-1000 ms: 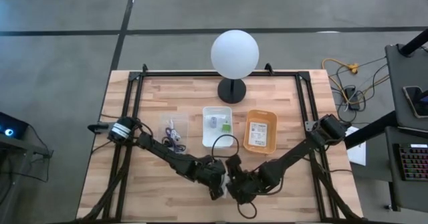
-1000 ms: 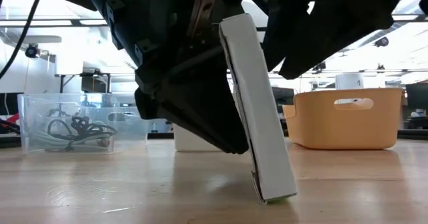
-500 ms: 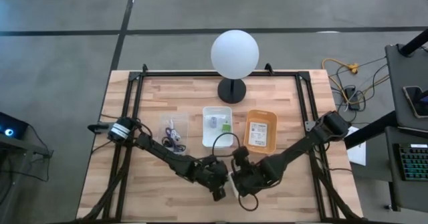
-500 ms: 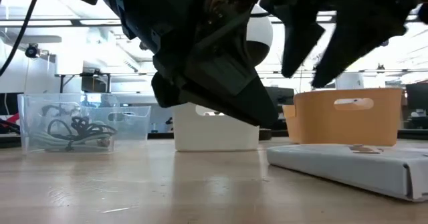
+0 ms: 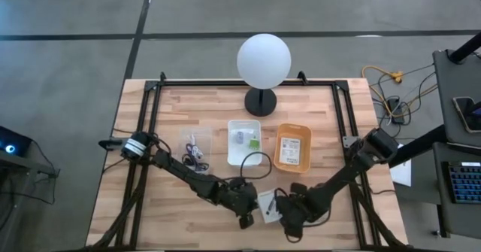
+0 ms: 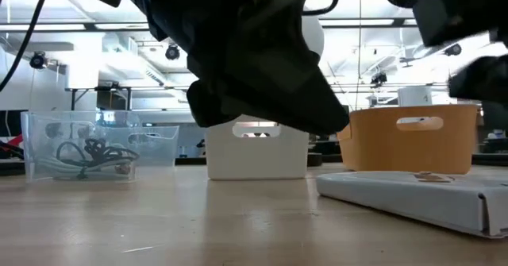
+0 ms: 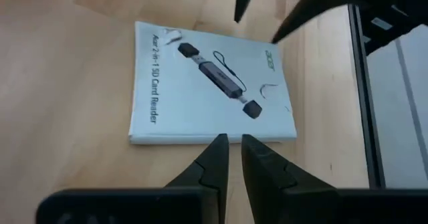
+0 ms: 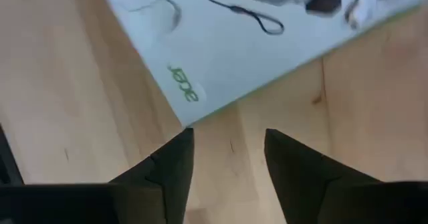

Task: Pick and place items into bin
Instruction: Put the white card reader box into the yellow bin

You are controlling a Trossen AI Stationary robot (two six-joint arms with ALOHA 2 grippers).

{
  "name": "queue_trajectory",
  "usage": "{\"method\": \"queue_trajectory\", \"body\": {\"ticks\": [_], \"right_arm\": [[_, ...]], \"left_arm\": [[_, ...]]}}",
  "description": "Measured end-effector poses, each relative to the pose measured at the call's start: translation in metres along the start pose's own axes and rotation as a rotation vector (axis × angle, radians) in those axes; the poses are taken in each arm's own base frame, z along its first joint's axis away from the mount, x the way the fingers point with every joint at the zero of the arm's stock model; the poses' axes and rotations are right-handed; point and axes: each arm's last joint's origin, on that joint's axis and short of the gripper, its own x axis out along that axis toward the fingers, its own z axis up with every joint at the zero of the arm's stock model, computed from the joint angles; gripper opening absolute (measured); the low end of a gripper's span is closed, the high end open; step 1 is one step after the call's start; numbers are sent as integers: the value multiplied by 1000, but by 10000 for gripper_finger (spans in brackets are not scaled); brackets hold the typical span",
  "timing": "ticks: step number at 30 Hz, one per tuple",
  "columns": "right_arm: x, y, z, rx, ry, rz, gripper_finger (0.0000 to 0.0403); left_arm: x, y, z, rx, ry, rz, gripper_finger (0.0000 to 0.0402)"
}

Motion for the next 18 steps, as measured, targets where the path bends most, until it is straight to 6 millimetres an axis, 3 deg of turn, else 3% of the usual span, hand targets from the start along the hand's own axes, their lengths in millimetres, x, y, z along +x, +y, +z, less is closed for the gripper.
{"method": "queue_trajectory", "body": {"ticks": [6,13,18], "right_arm": [[10,-12,-2,42,-28,-41,116],[7,-15,17,-51,-82,-33,58],[5,-15,24,-72,-99,-25,39]], "left_arm": [[0,0,0,-2,7,-5,26],[22,8,-13,-111,50,-22,26],[27,7,-14,-132,51,-23,26]]}}
